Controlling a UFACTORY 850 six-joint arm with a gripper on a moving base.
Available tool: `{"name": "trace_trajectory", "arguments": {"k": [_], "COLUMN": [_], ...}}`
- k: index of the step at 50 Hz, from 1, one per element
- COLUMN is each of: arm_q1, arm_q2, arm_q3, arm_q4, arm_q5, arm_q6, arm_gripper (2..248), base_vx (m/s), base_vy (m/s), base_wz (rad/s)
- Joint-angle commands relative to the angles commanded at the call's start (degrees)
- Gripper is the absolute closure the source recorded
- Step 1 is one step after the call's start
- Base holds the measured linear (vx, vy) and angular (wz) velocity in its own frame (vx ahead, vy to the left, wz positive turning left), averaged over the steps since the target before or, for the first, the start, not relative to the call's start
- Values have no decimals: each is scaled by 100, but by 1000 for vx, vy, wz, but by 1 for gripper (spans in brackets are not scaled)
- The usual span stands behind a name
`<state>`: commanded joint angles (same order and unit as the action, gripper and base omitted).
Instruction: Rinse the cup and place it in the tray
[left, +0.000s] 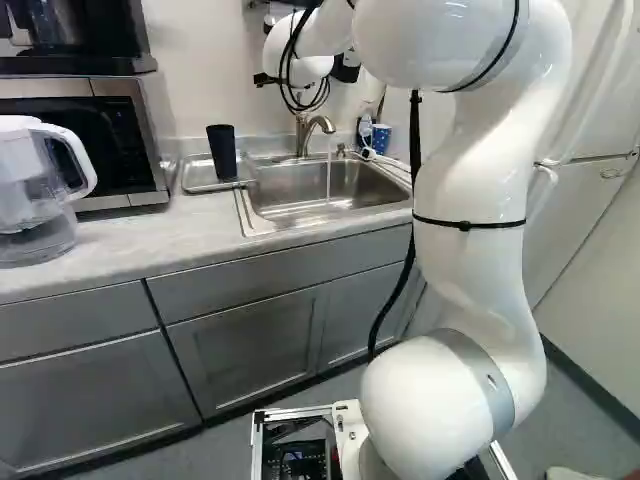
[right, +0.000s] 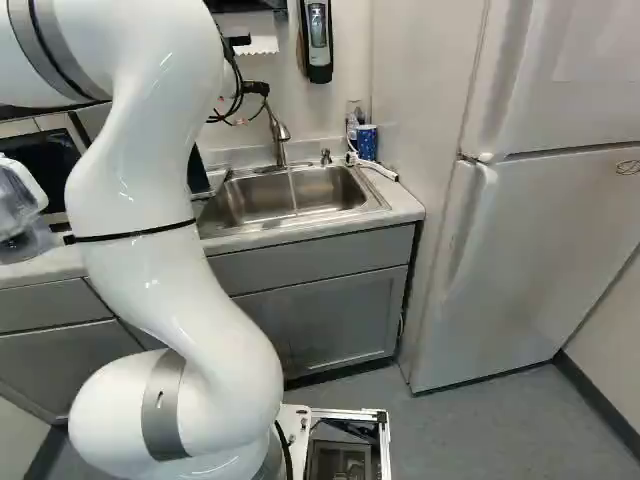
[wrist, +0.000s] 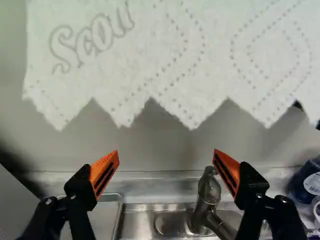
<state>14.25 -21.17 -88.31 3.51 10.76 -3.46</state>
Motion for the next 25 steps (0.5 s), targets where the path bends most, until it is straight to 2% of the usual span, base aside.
{"name": "trace_trajectory", "arguments": {"k": [25], "arm_q1": [-12], "arm_q2": [-111], "arm_q3": [-131], "arm_q4": [83], "arm_q5": [-229], "arm_q6": [0], "arm_gripper": [3], "base_vx": [0], "base_vy": [0], "base_wz": [0]}}
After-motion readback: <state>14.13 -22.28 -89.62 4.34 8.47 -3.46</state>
